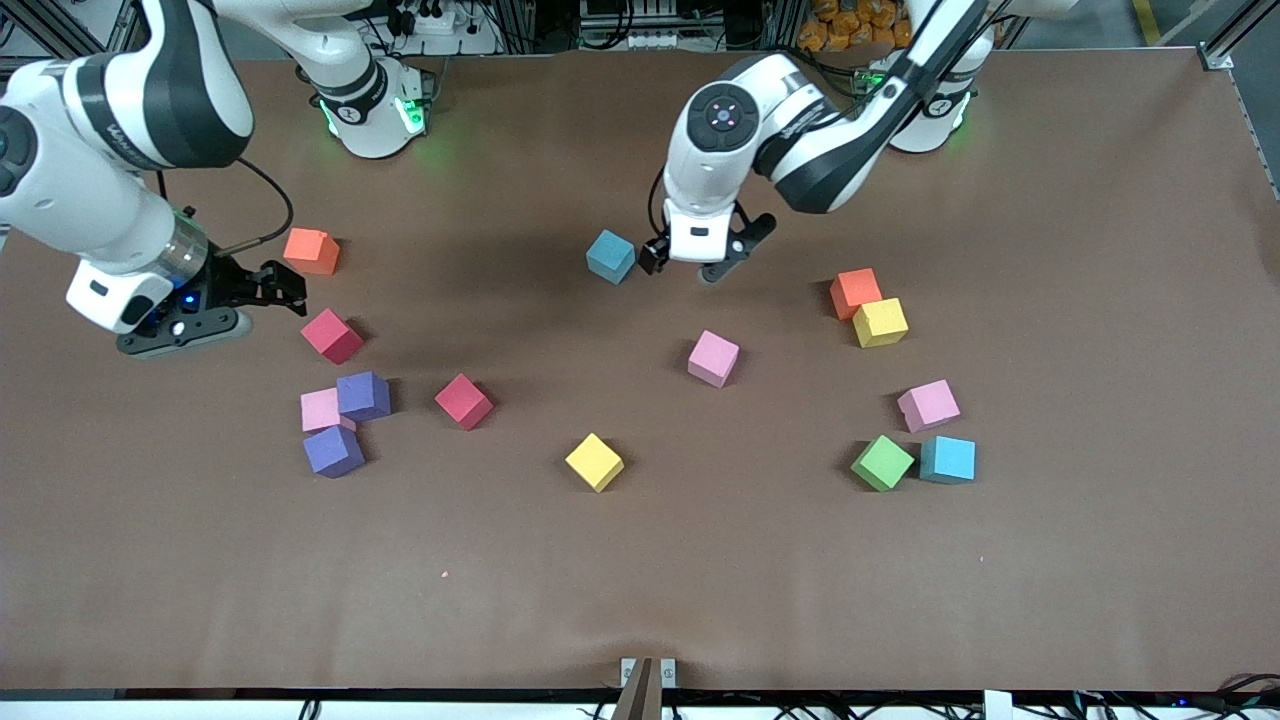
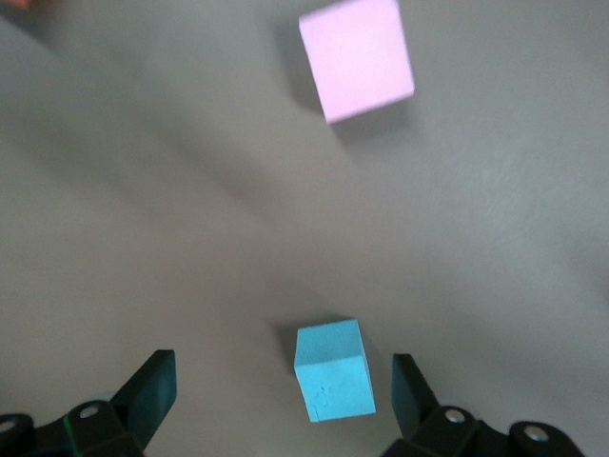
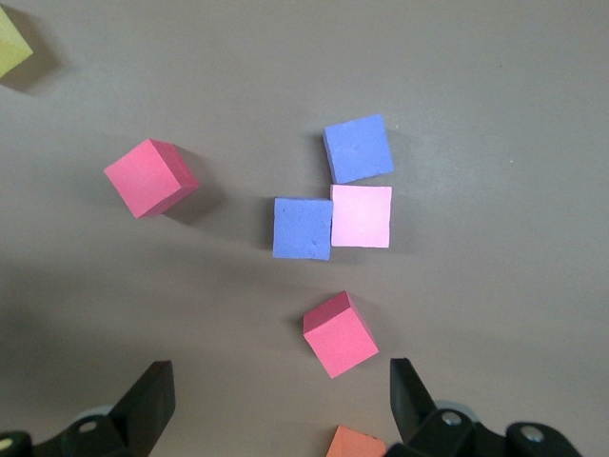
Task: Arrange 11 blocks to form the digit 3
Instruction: 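Lower the left gripper onto the cyan block while the right gripper reaches the magenta block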
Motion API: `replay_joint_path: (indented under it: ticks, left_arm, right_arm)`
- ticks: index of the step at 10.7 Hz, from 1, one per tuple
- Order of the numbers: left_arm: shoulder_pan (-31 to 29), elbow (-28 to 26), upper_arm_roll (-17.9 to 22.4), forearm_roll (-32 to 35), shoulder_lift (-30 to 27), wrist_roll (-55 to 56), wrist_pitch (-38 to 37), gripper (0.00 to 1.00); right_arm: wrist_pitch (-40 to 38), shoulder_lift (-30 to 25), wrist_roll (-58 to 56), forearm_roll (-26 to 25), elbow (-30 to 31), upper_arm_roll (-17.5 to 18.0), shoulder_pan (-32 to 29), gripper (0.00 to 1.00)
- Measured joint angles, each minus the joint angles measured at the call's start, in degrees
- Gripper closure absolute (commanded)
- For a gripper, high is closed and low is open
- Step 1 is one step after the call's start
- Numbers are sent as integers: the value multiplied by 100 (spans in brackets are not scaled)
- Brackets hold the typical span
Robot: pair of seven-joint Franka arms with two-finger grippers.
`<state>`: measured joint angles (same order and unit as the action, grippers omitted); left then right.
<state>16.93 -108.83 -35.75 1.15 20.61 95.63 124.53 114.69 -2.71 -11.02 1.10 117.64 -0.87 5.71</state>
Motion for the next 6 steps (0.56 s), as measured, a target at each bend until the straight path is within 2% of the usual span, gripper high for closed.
replay_joint_path:
  ticks: [3,6]
  left_arm:
    - [401,2,97,2,325,731,337,0]
    - [1267,17,673,3,592,1680,724,0]
  right_arm:
    - [1034,282,-625,27,204,23,207,0]
    - [1987,980,-660,28,218,31,699,0]
